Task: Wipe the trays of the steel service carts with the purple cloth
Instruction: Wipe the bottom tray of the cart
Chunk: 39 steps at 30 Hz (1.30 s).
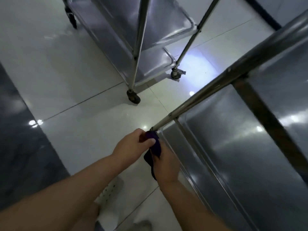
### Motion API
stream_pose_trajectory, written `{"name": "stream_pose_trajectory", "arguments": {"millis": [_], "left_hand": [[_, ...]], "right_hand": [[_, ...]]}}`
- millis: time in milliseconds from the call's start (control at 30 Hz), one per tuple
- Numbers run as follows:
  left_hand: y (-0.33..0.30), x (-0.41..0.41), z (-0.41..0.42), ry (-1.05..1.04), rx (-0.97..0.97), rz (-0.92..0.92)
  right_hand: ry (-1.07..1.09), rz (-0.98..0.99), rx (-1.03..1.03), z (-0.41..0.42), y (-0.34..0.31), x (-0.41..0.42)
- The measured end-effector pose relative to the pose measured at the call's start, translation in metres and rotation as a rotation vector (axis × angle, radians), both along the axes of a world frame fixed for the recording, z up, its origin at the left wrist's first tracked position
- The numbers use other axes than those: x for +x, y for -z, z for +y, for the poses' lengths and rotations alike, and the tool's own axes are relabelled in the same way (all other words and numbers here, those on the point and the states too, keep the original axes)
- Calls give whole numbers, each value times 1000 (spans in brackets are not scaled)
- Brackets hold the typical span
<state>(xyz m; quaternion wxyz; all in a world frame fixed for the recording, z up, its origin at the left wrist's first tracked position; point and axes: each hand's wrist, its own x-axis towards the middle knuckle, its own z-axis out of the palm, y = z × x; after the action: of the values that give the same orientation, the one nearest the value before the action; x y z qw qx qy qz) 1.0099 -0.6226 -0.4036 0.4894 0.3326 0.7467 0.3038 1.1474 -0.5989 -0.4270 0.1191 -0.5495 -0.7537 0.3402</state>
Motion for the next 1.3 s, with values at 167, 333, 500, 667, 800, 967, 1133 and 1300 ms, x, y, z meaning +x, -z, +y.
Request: {"name": "stream_pose_trajectory", "arguments": {"millis": [167, 333, 500, 667, 800, 967, 1133, 1300], "left_hand": [[-140, 7, -9, -36, 39, 66], [-253, 14, -22, -104, 109, 123], [-330, 11, -32, -177, 222, 194], [-374, -7, -30, -195, 265, 249], [-403, -35, -29, -172, 343, 200], [-426, -90, -28, -67, 425, 23], [-440, -149, -10, 56, 452, -2], [-448, -170, 14, 175, 503, -16]], "right_hand": [[-83, -22, 0, -7, -134, 2], [-196, -51, 172, -9, -240, 12], [-220, -1, 304, -21, -315, 16], [-142, 82, 324, -40, -366, -5], [-86, 103, 206, -40, -394, -40], [69, 122, 162, -35, -425, -104], [210, 116, 173, -25, -441, -160], [348, 105, 185, -6, -455, -172]]}}
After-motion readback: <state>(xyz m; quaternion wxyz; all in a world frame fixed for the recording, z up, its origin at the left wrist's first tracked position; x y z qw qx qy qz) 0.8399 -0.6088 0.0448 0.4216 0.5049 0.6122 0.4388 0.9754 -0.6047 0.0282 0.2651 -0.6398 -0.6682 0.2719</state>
